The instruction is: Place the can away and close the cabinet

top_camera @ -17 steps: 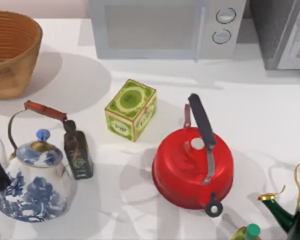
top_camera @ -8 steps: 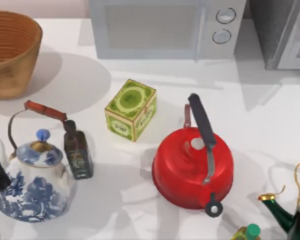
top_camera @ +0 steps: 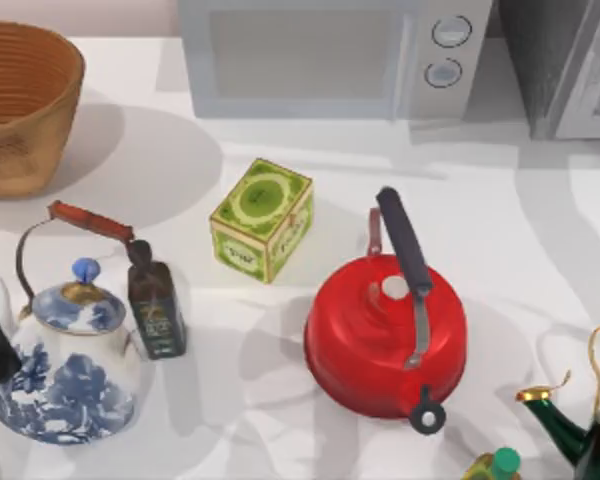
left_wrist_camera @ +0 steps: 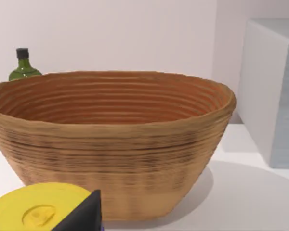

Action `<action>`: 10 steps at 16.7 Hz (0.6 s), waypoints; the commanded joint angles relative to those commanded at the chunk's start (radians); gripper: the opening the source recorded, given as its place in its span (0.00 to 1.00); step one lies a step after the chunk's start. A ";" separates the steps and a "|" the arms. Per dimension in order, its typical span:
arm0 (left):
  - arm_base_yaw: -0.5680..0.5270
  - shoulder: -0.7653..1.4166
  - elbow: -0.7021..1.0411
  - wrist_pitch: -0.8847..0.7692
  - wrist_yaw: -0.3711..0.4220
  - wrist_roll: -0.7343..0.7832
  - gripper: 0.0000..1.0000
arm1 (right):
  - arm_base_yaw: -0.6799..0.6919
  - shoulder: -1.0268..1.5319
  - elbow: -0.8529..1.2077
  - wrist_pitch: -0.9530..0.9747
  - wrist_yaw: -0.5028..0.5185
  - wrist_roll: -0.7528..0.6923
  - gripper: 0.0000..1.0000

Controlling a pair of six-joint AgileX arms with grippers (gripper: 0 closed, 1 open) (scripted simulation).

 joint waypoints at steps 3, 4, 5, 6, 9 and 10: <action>0.000 0.000 0.000 0.000 0.000 0.000 1.00 | 0.073 -0.010 -0.012 -0.001 0.073 0.001 1.00; 0.000 0.000 0.000 0.000 0.000 0.000 1.00 | 0.077 -0.011 -0.013 -0.002 0.077 0.001 1.00; 0.000 0.000 0.000 0.000 0.000 0.000 1.00 | 0.077 -0.011 -0.013 -0.002 0.077 0.001 1.00; 0.000 0.000 0.000 0.000 0.000 0.000 1.00 | 0.077 -0.011 -0.013 -0.002 0.077 0.001 1.00; 0.000 0.000 0.000 0.000 0.000 0.000 1.00 | 0.050 -0.029 -0.003 -0.007 0.093 -0.012 1.00; 0.000 0.000 0.000 0.000 0.000 0.000 1.00 | 0.039 -0.015 0.011 -0.002 0.082 -0.012 1.00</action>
